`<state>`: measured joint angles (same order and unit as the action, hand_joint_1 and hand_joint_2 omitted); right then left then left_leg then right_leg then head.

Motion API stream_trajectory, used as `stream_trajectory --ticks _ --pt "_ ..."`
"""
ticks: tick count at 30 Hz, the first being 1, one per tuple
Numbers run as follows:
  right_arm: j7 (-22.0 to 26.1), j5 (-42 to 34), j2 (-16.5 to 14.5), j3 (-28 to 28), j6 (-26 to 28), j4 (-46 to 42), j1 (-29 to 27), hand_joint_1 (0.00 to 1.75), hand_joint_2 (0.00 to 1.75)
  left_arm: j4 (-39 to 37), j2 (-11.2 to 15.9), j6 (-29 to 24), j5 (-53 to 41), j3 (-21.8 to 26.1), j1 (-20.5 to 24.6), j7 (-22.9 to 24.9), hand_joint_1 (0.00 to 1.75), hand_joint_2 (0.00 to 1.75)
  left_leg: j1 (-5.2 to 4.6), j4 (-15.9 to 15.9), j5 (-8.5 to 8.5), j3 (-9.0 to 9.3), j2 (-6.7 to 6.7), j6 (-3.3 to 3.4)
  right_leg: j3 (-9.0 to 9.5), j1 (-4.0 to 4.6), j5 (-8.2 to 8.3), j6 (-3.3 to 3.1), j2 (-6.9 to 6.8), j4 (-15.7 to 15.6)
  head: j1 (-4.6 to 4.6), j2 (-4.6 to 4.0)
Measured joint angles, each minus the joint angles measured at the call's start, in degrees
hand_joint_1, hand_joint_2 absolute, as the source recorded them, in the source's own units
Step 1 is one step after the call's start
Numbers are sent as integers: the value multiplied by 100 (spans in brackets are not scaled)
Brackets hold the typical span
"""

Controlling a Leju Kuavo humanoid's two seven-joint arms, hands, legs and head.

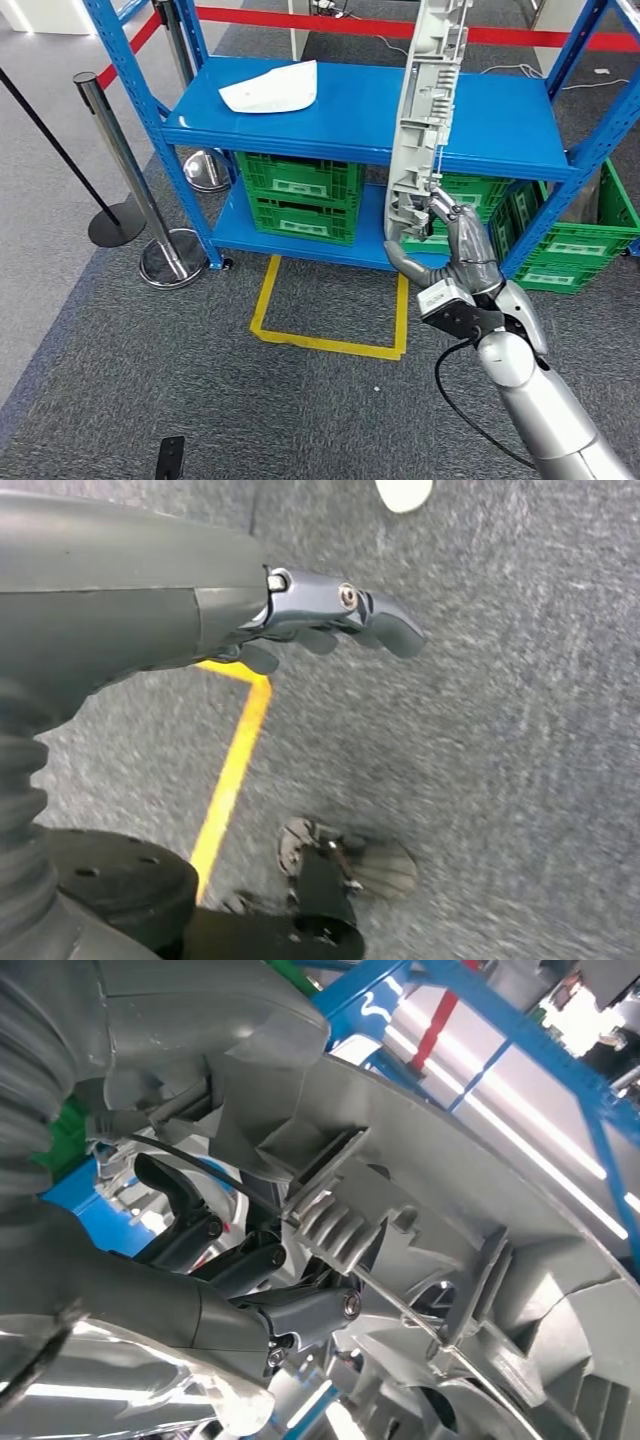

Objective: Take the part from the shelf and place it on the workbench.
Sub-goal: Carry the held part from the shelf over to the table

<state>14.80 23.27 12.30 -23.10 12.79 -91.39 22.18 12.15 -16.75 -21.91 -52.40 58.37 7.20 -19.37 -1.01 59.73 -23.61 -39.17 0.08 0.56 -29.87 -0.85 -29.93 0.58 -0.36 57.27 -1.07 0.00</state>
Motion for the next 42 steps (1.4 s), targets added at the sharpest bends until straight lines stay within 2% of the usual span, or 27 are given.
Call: stream_trajectory --ticks 1,3,4,5,6,7,9,11,13,15,16,18,19,20,21,22,24,26,28,30,32,34,35,36,37,40,42 --pt "-2 -2 1 0 -2 -3 1 175 175 0 3 -1 1 0 -2 0 0 175 16 219 -246 -68 -4 -44 -61 -12 57 -46 -8 -2 -8 0" --pt "-4 -9 1 -1 -3 -7 1 175 175 0 7 -1 1 1 -1 0 0 175 57 932 -799 -211 -5 -118 -203 -11 164 -81 -9 10 -22 0" --pt "-4 -10 1 -1 -3 -12 -1 175 175 0 9 -1 2 1 1 0 0 175 74 1256 -937 -242 -5 -139 -278 -10 217 -80 -8 21 -24 0" --pt "-4 -10 1 -2 -2 -19 -1 175 175 0 10 -1 3 1 3 -2 0 175 84 1450 -945 -215 -5 -147 -355 -8 265 -77 -8 33 -24 0" --pt "-4 -9 1 -2 2 -31 -1 175 175 0 11 2 2 0 4 -8 0 175 89 1454 -834 -108 -5 -142 -427 -5 307 -72 -6 43 -25 0" --pt "-4 -9 1 -2 10 -48 -1 175 175 0 13 20 -5 -1 5 -23 0 175 90 1272 -667 75 -6 -122 -491 -1 346 -65 -4 51 -26 0" --pt "-8 -9 1 3 51 -94 -1 175 175 0 22 112 -29 -9 9 -77 0 175 71 527 -492 612 -10 -36 -584 14 417 -32 -2 59 -23 0" --pt "-14 -11 1 14 127 -133 0 175 175 0 31 226 -41 -19 14 -124 0 175 43 -124 -582 1007 -13 43 -639 19 496 31 -9 55 -20 0" --pt "-15 -13 1 27 211 -161 0 175 175 0 34 286 -38 -23 11 -140 0 175 30 -327 -616 1075 -11 88 -669 12 573 114 -15 25 -20 0" --pt "-15 -19 1 49 262 -184 1 175 175 0 36 311 -18 -23 3 -134 0 175 48 -390 -524 1048 4 142 -767 6 477 172 -2 113 -11 0" --pt "-16 -27 1 59 278 -190 5 175 175 0 34 314 -4 -23 3 -120 0 175 60 -417 -481 1030 11 169 -876 5 327 191 8 317 -4 0" --pt "-14 -66 -1 70 304 -191 11 175 175 0 22 308 26 -21 12 -79 0 175 57 -410 -439 974 18 203 -1185 0 -65 219 19 1053 2 0" --pt "-12 -93 -1 72 312 -191 11 175 175 0 14 301 36 -20 15 -62 0 175 51 -394 -430 950 18 210 -1310 -2 -191 233 21 1402 2 0" --pt "-11 -127 -2 73 318 -191 11 175 175 0 7 293 44 -19 17 -51 0 175 46 -375 -425 930 18 213 -1356 -2 -224 244 20 1598 0 0" --pt "-10 -163 -2 79 325 -191 11 175 175 0 0 287 49 -17 18 -43 0 175 44 -350 -426 912 16 213 -1291 -3 -147 249 20 1563 2 0" --pt "-9 -203 -2 89 340 -191 12 175 175 0 -8 284 49 -17 19 -38 0 175 44 -319 -434 900 11 207 -1127 -5 11 251 17 1317 3 0" --pt "3 -273 -2 118 392 -195 13 175 175 0 -23 282 44 -19 21 -33 0 175 31 -243 -467 864 3 176 -709 -5 285 237 12 605 3 0" --pt "14 -309 -2 148 462 -210 11 175 175 0 -31 280 40 -19 21 -21 0 175 10 -157 -485 787 0 136 -491 7 306 179 16 218 -1 0" --pt "15 -320 -2 175 509 -225 -9 175 175 0 -32 278 40 -18 15 -5 0 175 3 -111 -479 724 3 103 -477 11 270 109 29 168 2 0" --pt "11 -327 -2 197 523 -226 -24 175 175 0 -29 276 40 -18 15 0 0 175 5 -12 -576 672 2 46 -488 -15 288 52 32 156 -4 0" --pt "12 -331 -2 204 526 -226 -22 175 175 0 -26 275 40 -19 25 0 0 175 34 455 -862 468 -3 -32 -491 -38 302 4 28 139 -28 0" --pt "14 -331 -2 201 527 -226 -23 175 175 -1 -24 275 40 -19 26 0 0 175 78 1179 -1159 144 -3 -87 -503 -39 307 -16 26 139 -40 0" --pt "15 -331 -2 199 528 -226 -23 175 175 -2 -24 275 40 -19 24 2 0 175 93 1411 -1202 37 -3 -100 -505 -39 308 -20 26 140 -40 0" --pt "14 -331 -2 197 529 -226 -23 175 175 -2 -24 274 41 -19 23 4 0 175 103 1452 -1139 16 -3 -103 -505 -38 310 -21 27 140 -41 0" --pt "14 -332 -2 195 532 -226 -23 175 175 -2 -25 272 41 -19 24 7 0 175 108 1276 -975 93 -3 -94 -503 -38 313 -20 28 141 -41 0" --pt "13 -326 -2 194 557 -226 -4 175 175 -2 -28 253 63 -19 38 13 0 175 95 272 -442 536 -11 -27 -511 -24 333 11 34 145 -38 0" --pt "15 -317 -2 194 591 -226 24 175 175 -2 -31 230 96 -18 48 21 0 175 77 -10 -401 629 -18 11 -561 -9 368 67 32 152 -36 0"
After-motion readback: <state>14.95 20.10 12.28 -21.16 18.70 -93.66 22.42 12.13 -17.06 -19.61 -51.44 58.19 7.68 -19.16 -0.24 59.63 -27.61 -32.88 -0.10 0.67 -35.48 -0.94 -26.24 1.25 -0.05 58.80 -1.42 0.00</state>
